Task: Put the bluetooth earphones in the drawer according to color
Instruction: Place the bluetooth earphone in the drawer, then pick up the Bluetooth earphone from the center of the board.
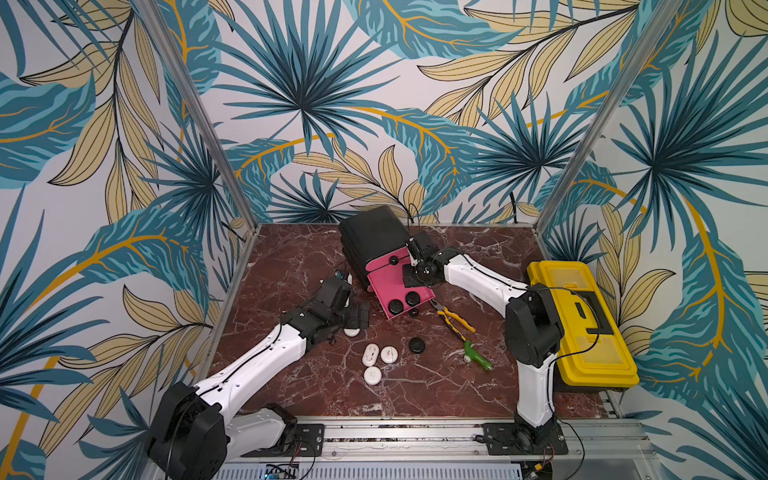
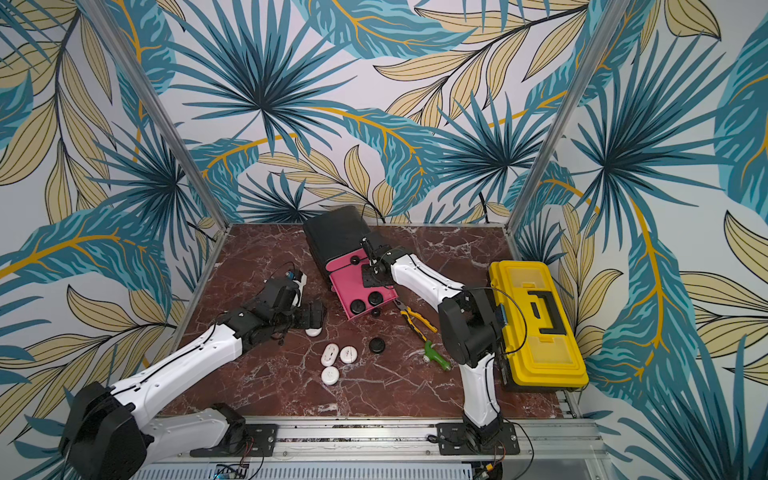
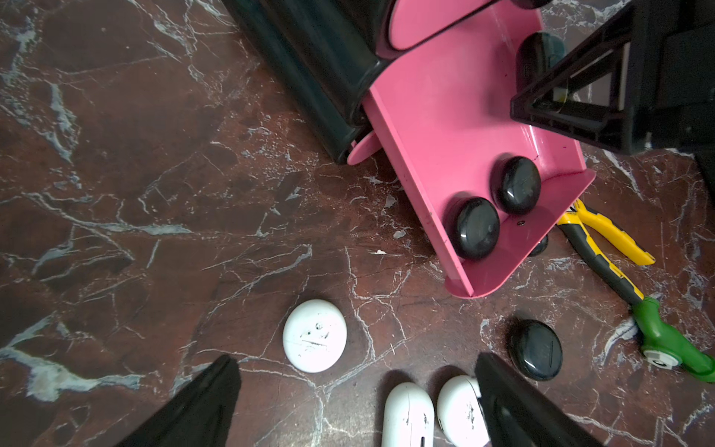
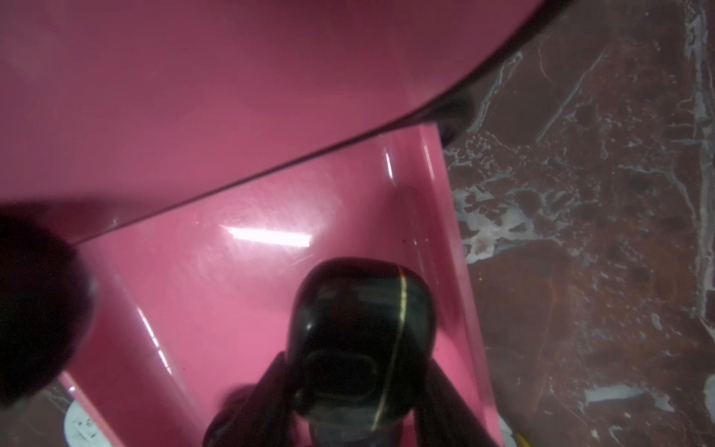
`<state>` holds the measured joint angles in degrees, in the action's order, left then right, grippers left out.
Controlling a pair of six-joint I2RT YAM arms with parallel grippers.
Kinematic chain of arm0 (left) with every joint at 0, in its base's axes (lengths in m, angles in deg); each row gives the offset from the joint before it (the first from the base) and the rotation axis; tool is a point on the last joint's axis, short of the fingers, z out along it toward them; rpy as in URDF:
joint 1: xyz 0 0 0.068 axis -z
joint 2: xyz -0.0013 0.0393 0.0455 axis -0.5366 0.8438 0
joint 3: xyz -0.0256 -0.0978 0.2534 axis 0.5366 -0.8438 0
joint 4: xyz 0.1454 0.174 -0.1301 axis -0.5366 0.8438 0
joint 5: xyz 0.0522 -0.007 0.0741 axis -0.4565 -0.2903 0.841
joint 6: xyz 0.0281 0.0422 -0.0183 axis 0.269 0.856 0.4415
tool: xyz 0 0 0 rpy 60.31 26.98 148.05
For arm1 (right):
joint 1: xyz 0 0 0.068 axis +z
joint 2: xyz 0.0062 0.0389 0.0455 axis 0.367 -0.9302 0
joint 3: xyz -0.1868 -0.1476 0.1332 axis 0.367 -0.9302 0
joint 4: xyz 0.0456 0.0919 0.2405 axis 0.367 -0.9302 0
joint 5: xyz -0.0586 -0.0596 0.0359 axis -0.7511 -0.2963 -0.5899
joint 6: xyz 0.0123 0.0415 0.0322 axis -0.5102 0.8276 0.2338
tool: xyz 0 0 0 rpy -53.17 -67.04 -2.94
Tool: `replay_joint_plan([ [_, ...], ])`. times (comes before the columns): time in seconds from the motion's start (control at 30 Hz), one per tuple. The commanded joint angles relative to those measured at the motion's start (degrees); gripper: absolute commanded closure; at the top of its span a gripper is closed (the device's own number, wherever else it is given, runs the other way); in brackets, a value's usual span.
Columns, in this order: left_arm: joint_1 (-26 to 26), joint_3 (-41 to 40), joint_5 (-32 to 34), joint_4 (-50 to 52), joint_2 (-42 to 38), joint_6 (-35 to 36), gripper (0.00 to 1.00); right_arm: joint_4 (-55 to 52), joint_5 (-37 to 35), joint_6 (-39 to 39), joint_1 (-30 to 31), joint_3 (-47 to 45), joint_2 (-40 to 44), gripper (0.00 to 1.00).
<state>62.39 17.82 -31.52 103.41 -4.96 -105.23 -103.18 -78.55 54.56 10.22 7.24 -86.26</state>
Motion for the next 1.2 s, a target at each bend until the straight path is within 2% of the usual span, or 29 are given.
replay_joint_plan([
  [0.0, -0.41, -1.78, -0.33, -1.63, -0.87, -0.54, 0.00, 2.39, -1.38, -1.02, -0.06, 1.60, -1.18, 0.57],
  [0.33, -0.56, -2.14, -0.50, -1.48, -1.75, -0.54, 0.00, 2.92, 0.47, -0.15, -0.09, 1.55, -2.42, 0.35],
  [0.5, -0.59, -2.14, -0.61, -1.05, -2.60, -0.71, 0.00, 2.86, 1.81, 0.44, -0.05, 1.36, -1.87, 0.34],
  [0.7, -0.74, -2.40, -0.43, -0.36, -4.15, -0.89, 0.00, 2.11, 3.57, 1.19, -0.07, -1.30, 3.33, 0.34],
  [1.17, -0.75, -2.76, -0.01, 0.43, -5.96, -1.37, 0.00, 0.29, 7.01, 0.59, 3.62, -21.30, 19.93, 0.33],
])
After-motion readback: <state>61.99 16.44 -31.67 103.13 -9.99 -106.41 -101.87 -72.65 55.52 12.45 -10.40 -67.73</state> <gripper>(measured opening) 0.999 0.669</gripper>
